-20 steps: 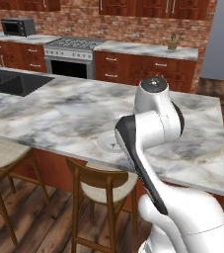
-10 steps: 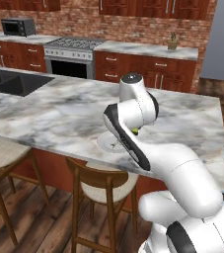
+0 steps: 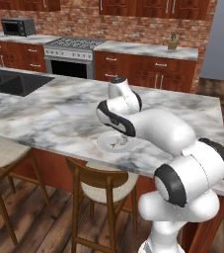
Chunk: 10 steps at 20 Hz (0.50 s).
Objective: Take the lemon wedge from the fridge and place it on the plate with fish on the dining counter.
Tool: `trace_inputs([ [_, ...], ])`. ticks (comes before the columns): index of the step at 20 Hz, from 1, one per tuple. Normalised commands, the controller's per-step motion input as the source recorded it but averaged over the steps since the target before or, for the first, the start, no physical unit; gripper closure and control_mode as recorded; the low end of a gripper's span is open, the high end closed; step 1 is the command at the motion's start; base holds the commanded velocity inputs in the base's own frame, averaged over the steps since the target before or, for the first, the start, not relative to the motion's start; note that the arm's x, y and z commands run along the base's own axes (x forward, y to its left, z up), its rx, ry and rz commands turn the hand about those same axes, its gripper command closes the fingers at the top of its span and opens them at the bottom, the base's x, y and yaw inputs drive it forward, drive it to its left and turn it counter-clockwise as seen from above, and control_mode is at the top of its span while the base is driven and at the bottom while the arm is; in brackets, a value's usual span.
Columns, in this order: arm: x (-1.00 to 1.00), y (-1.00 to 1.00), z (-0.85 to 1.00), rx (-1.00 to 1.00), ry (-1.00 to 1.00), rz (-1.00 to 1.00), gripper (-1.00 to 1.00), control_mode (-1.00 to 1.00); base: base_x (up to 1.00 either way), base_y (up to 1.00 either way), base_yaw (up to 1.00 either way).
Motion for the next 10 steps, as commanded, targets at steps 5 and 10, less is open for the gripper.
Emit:
trace_inputs([
  [5,1.00,-0.09,-0.42,0.19,0.18,-0.03,1.00,-1.00,0.00,0.00,0.00],
  [10,0.31,-0.08,-0.09,0.08,0.12,0.00,1.00,-1.00,0.00,0.00,0.00],
])
